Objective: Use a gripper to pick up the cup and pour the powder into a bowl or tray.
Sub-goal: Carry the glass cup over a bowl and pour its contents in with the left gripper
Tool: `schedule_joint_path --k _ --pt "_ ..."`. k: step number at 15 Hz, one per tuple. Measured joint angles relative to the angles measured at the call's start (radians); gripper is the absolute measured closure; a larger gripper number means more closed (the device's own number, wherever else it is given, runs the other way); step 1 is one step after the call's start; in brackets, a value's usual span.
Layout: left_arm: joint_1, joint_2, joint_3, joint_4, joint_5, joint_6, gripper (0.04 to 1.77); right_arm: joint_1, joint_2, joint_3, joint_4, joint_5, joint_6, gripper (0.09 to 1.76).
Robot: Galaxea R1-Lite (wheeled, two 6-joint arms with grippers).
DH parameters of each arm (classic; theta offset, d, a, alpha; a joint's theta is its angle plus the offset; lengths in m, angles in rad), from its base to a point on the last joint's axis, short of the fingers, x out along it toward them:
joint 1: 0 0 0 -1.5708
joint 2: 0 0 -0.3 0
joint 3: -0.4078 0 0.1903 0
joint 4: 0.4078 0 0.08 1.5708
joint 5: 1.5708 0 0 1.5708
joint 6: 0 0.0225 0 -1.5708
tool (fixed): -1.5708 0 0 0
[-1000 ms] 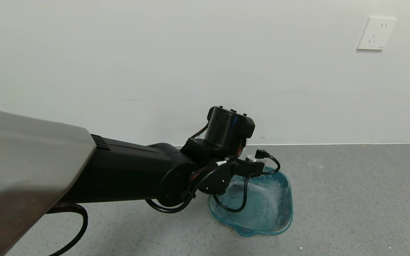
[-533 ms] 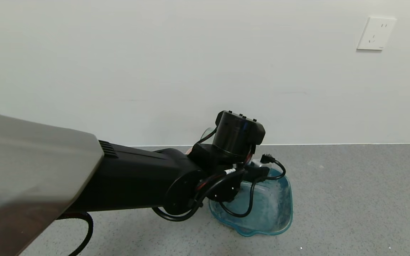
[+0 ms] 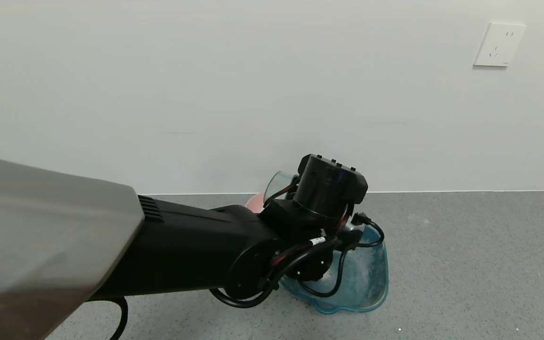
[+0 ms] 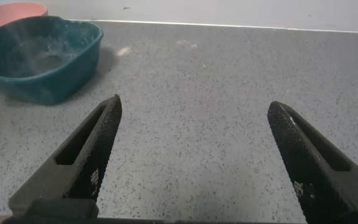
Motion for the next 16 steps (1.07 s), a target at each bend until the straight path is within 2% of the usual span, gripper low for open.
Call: schedule_joint_path --k 7,16 --pt "-0.018 0.008 0.009 0.005 0.049 0.023 0.53 0.0 0.0 0.0 0.0 0.0 0.0 0.14" --pt "-0.036 0.015 0.042 -0.035 0.049 0.023 0.53 0.0 0.0 0.0 0.0 0.0 0.0 0.14"
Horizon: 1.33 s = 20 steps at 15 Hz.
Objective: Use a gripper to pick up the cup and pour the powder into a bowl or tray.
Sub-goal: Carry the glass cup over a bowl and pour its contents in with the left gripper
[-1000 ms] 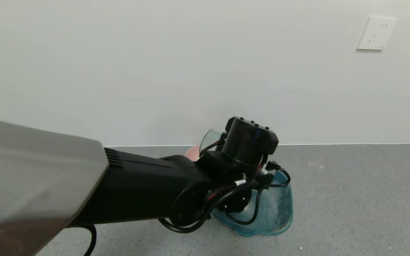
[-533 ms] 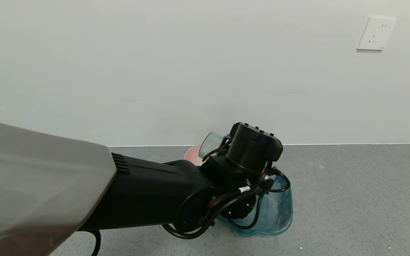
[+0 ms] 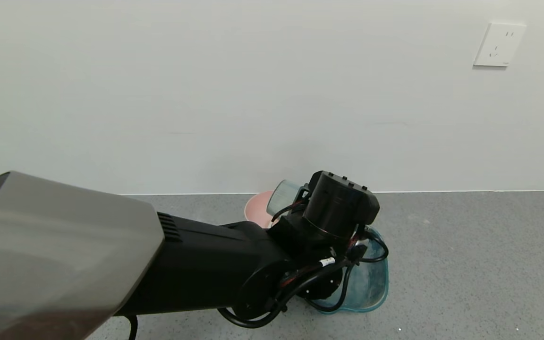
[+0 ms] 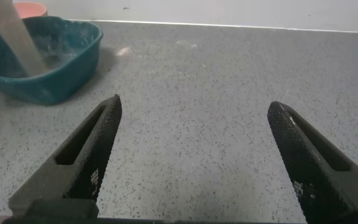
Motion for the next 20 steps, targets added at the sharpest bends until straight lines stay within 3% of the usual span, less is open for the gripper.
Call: schedule_joint_path --k 20 --pt "-0.01 -0.003 -0.005 0.01 0.016 0.024 0.53 0.0 0.0 0.0 0.0 0.0 0.0 0.14"
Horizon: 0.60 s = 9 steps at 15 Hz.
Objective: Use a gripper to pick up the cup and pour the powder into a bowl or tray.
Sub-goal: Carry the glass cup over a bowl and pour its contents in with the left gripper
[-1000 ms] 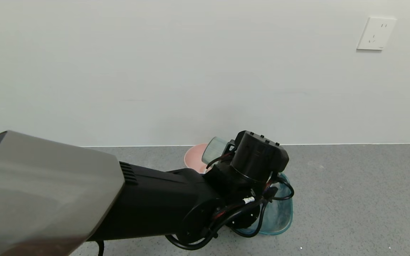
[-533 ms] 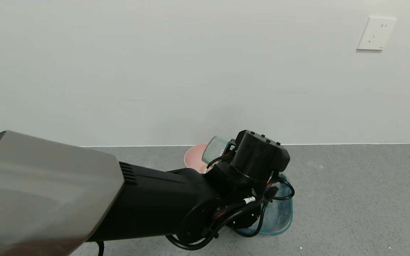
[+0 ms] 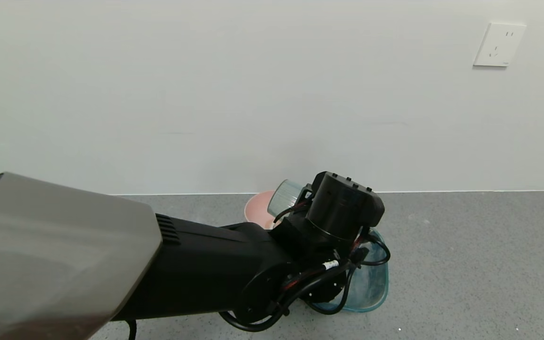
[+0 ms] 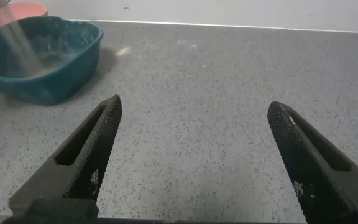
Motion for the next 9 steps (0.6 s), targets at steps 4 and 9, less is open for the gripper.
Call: schedule_joint_path --k 4,9 --pt "0.0 -0.001 -0.002 0.001 0.0 0.014 0.53 0.0 0.0 0.0 0.0 0.0 0.0 0.14" --pt "0.0 -0.006 -0.007 0.0 0.0 0.034 0.53 0.0 0.0 0.0 0.0 0.0 0.0 0.14"
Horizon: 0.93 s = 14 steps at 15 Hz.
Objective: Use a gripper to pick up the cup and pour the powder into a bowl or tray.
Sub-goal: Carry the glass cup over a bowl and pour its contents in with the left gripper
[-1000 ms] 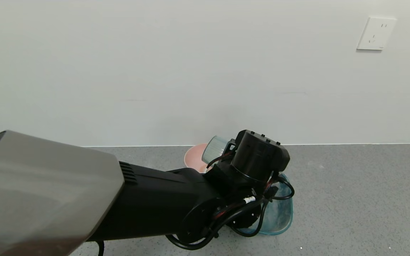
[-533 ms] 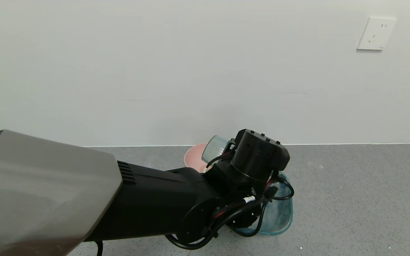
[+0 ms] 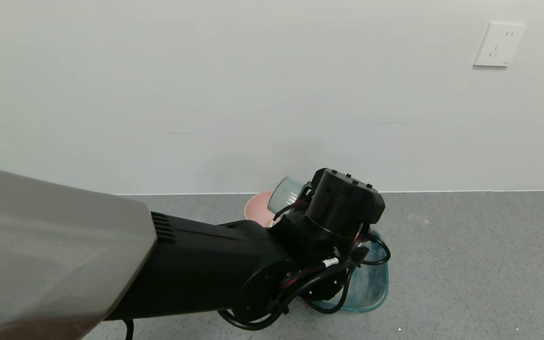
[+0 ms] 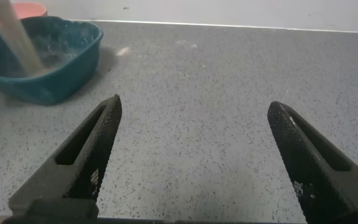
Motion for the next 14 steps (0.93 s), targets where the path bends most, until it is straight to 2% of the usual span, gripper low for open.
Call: schedule_joint_path --k 14 --pt "-0.001 -0.006 0.007 -0.01 0.001 0.002 0.53 0.0 0.0 0.0 0.0 0.0 0.0 0.14"
